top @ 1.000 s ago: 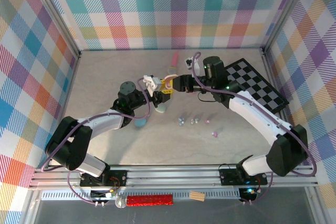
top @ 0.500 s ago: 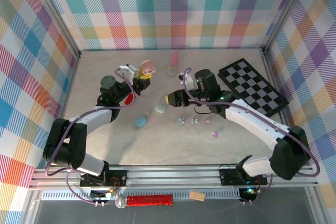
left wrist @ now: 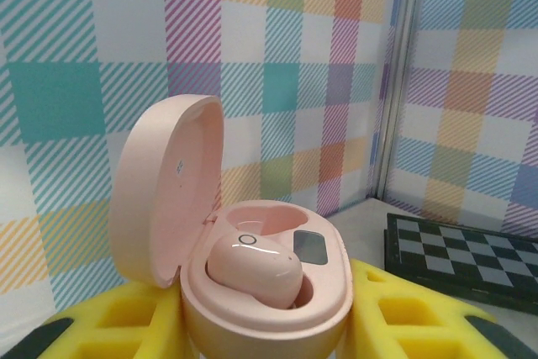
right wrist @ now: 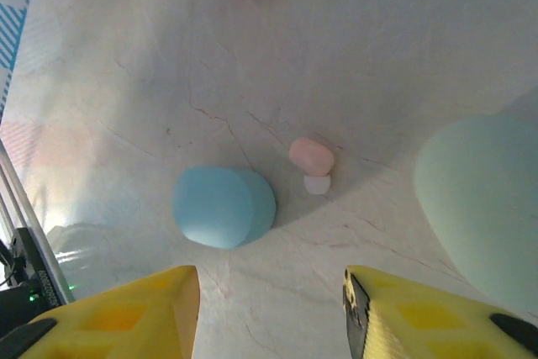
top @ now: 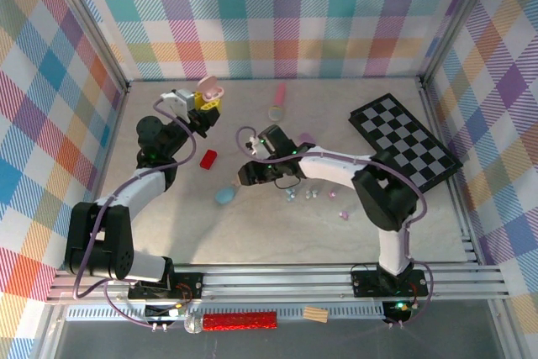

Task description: Insert the wireless bluetooth earbuds into the charging case

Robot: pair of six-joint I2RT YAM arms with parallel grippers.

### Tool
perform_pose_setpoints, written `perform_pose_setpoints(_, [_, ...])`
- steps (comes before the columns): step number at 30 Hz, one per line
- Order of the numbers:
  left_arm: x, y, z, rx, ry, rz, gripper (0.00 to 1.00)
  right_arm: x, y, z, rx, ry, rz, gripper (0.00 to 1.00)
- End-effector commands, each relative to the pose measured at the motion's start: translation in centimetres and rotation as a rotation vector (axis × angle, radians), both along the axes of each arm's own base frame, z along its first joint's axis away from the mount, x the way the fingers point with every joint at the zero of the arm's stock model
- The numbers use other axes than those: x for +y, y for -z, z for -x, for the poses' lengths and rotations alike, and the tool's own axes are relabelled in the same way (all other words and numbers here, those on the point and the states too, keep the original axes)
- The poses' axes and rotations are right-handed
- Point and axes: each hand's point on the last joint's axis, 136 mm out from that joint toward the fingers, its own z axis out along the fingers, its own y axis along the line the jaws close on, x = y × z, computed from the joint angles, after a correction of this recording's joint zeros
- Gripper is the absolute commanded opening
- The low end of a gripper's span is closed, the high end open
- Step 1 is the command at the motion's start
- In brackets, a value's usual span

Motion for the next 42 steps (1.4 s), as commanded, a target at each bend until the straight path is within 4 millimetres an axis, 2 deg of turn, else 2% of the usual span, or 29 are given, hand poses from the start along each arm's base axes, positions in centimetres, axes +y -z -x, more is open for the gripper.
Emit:
perform_pose_setpoints(1, [0.2,-3.1,0.7,-0.079,0.020,0.018,0.38,1.9,-0.5,-0.9,-0.002,0.021,-0.028,0.49])
perform_pose_setpoints(6, [0.2,-2.8,0.7,-0.073,0.022,0.018,0.38,2.3,1.6,-1.7,0.045,0.071,0.002,0.49])
perform_pose_setpoints(10, [0.0,-2.9,0.8,-0.076,0.034,0.018,0.38,1.1,3.2,-2.6,0.014,0.114,0.081,0.49])
perform_pose_setpoints(19, [-0.1,-3.7,1.2,-0.091,0.041,0.018,0.38,-0.3,3.4,-4.9,-0.085,0.159,0.197,0.50])
perform_pose_setpoints(23, [0.0,-3.9,1.4,-0.093,0.038,0.011,0.38,0.7,3.1,-5.2,-0.083,0.128,0.167,0.50])
perform_pose_setpoints(28, [0.1,-4.1,1.7,-0.089,0.030,0.000,0.38,3.4,1.7,-3.9,-0.049,0.001,0.056,0.52])
perform_pose_setpoints(34, [0.2,-4.3,2.0,-0.094,0.025,-0.007,0.38,4.3,2.2,-2.9,-0.048,-0.092,0.090,0.54])
perform_pose_setpoints(42, [0.1,-4.3,2.1,-0.093,0.028,-0.013,0.38,4.9,3.3,-2.6,-0.039,-0.139,0.150,0.54])
